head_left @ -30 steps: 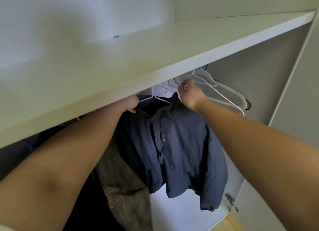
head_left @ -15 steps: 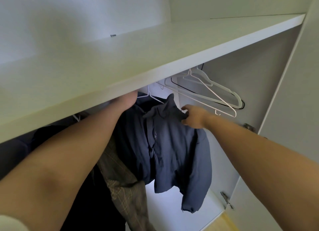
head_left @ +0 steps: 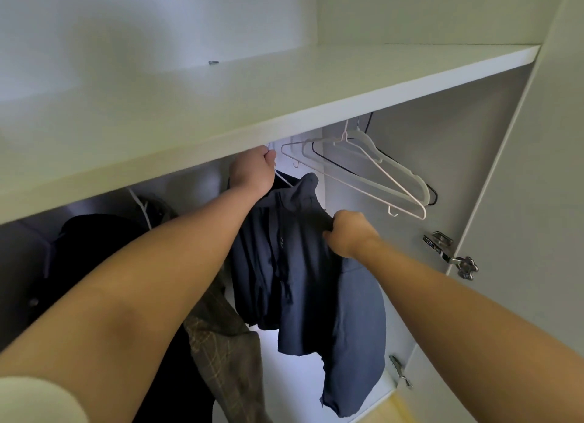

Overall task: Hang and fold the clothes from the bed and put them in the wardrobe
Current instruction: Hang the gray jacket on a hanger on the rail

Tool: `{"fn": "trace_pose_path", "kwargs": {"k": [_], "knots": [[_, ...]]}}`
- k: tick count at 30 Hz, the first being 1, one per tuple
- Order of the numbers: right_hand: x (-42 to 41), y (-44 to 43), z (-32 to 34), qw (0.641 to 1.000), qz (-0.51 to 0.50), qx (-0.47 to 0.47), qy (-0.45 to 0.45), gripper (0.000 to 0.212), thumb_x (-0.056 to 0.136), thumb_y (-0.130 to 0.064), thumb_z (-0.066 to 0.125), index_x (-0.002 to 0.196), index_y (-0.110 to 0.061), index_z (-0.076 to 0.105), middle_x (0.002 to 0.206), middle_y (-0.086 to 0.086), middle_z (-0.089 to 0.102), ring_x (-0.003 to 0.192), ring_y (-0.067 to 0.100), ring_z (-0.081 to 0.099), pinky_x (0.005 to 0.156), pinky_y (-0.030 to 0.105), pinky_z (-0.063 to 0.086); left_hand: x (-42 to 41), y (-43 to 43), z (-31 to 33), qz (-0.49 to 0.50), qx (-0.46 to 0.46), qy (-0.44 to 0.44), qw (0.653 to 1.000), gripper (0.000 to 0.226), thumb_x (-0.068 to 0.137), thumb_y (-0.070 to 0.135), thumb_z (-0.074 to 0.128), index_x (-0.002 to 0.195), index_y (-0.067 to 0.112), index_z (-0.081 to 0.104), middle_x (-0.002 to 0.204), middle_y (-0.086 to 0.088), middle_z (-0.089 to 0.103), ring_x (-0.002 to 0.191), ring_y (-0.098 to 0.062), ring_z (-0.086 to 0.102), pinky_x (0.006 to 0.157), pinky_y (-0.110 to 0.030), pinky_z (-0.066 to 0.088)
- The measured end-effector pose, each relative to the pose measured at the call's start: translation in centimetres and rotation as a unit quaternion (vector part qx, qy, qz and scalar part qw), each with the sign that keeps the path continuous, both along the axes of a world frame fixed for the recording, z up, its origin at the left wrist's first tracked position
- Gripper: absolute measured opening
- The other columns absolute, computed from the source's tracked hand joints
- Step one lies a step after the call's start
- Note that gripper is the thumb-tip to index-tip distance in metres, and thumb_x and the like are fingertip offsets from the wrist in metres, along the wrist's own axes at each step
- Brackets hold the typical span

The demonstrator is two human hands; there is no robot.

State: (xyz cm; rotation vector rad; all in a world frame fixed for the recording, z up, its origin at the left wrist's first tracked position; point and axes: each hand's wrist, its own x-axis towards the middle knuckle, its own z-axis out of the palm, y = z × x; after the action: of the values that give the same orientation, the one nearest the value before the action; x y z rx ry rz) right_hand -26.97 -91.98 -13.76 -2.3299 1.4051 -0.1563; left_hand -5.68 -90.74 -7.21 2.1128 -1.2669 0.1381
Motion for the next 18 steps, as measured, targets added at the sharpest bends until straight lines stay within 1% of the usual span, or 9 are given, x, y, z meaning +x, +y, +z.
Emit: {"fn": "trace_pose_path", "kwargs": {"k": [3,6,8,10,12,13,15,16,18], "knots": [[0.4,2.0,-0.1,0.999,0.039,-0.001,0.018,0.029,0.102,-0.025,0.049,0.112,-0.002,0.062,0.101,0.015,0.062,0.087,0.029,0.060,0.072,0.033,0.048,0.0,0.1,-0.1,0.005,-0.012,0.045,0.999,0.031,0.104,0.028,0.046,0.089,0.008,0.065,0.099,-0.006,0.073,0.091,-0.028,0.063,0.075,-0.030,0.046],[1.2,4.3,-0.3,0.997,0.075,0.000,0.018,0.023,0.101,-0.019,0.046,0.086,-0.005,0.056,0.086,0.009,0.053,0.066,0.019,0.049,0.060,0.027,0.039,0.1,0.7,0.1,0.007,-0.036,0.097,0.995,0.025,0.104,0.015,0.049,0.097,-0.001,0.067,0.095,-0.001,0.067,0.086,-0.015,0.056,0.060,-0.010,0.036],[2.1,6.1,-0.5,0.995,0.100,-0.005,0.026,0.025,0.100,-0.016,0.047,0.076,-0.007,0.049,0.084,0.011,0.056,0.065,0.021,0.049,0.061,0.029,0.041,0.3,1.4,0.4,0.011,-0.044,0.112,0.993,0.021,0.104,0.010,0.049,0.095,0.002,0.067,0.096,0.001,0.063,0.088,-0.013,0.054,0.060,-0.009,0.034],[3.2,7.6,-0.9,0.993,0.115,-0.011,0.009,0.017,0.098,-0.014,0.047,0.083,-0.008,0.051,0.081,0.010,0.054,0.074,0.025,0.051,0.067,0.035,0.043,0.7,2.4,0.7,0.019,-0.044,0.119,0.992,0.019,0.104,0.009,0.050,0.092,0.005,0.064,0.095,-0.006,0.061,0.087,-0.017,0.054,0.061,-0.016,0.037],[4.5,8.9,-1.4,0.990,0.138,-0.014,0.001,0.011,0.098,-0.014,0.048,0.090,-0.010,0.055,0.074,0.005,0.045,0.075,0.025,0.050,0.069,0.036,0.043,1.4,3.6,0.9,0.039,-0.032,0.108,0.993,0.025,0.105,0.011,0.048,0.093,-0.001,0.067,0.094,-0.013,0.063,0.089,-0.023,0.057,0.070,-0.025,0.044],[5.2,9.5,-1.6,0.987,0.157,-0.011,0.016,0.011,0.099,-0.013,0.050,0.095,-0.010,0.060,0.074,0.004,0.045,0.073,0.022,0.051,0.071,0.035,0.044,1.9,4.2,0.9,0.048,-0.029,0.106,0.993,0.025,0.105,0.009,0.047,0.093,-0.002,0.066,0.091,-0.012,0.063,0.088,-0.025,0.057,0.067,-0.024,0.046],[6.5,10.7,-2.2,0.981,0.191,-0.007,0.036,0.013,0.099,-0.012,0.057,0.107,-0.008,0.067,0.078,0.001,0.050,0.077,0.021,0.058,0.076,0.032,0.046,2.7,5.6,0.9,0.057,-0.021,0.109,0.992,0.021,0.104,0.003,0.047,0.092,0.000,0.063,0.079,-0.006,0.056,0.086,-0.023,0.054,0.055,-0.014,0.038],[7.0,11.3,-2.5,0.979,0.204,-0.011,0.026,0.012,0.099,-0.012,0.059,0.107,-0.008,0.067,0.078,0.000,0.051,0.081,0.022,0.062,0.077,0.032,0.047,3.2,6.2,1.0,0.068,-0.016,0.101,0.992,0.021,0.104,0.005,0.047,0.095,0.000,0.065,0.081,-0.005,0.057,0.089,-0.024,0.055,0.057,-0.015,0.038],[7.9,12.4,-2.8,0.976,0.219,-0.016,-0.010,0.010,0.097,-0.009,0.060,0.104,-0.008,0.066,0.072,-0.003,0.047,0.077,0.020,0.060,0.078,0.032,0.052,4.0,7.6,1.1,0.095,-0.011,0.078,0.992,0.025,0.106,0.014,0.049,0.104,0.002,0.071,0.100,-0.010,0.067,0.099,-0.027,0.062,0.072,-0.022,0.039]]}}
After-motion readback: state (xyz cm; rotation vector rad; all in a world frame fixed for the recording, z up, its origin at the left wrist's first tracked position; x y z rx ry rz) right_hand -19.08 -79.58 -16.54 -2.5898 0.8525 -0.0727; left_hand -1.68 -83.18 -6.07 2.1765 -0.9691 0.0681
